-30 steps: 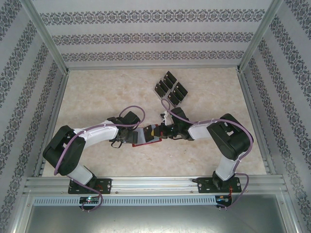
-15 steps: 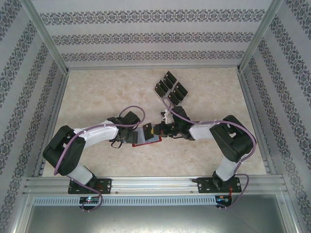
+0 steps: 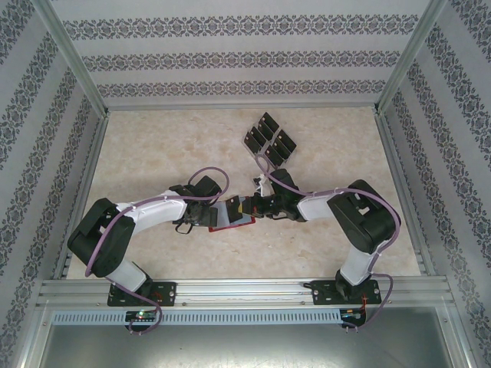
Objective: Put the credit cards into the card holder
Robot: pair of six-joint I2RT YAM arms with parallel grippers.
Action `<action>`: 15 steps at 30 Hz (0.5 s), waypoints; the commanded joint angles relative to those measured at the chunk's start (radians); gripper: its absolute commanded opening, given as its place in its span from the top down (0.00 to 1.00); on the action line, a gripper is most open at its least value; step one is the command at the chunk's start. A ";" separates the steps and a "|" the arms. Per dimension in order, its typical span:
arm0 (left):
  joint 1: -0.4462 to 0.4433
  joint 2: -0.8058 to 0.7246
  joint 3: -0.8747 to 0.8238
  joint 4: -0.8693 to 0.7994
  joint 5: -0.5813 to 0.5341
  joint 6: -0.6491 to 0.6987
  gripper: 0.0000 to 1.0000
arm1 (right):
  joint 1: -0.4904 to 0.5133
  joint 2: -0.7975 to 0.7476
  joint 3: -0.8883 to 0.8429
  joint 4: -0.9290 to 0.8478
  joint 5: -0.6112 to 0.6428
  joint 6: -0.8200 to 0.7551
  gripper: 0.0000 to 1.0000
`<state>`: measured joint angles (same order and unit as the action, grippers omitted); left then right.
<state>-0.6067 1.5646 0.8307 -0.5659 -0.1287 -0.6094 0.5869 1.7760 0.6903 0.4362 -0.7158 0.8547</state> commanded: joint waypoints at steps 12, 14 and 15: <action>0.012 0.012 -0.025 -0.043 -0.018 -0.010 0.08 | 0.030 0.037 0.008 0.090 -0.024 0.046 1.00; 0.011 0.012 -0.027 -0.042 -0.017 -0.010 0.08 | 0.034 0.041 0.005 0.092 -0.020 0.049 1.00; 0.012 0.012 -0.027 -0.042 -0.016 -0.010 0.08 | 0.035 0.044 0.003 0.093 -0.018 0.051 1.00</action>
<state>-0.6067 1.5646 0.8307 -0.5659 -0.1287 -0.6094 0.6071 1.7988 0.6907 0.4915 -0.7235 0.8948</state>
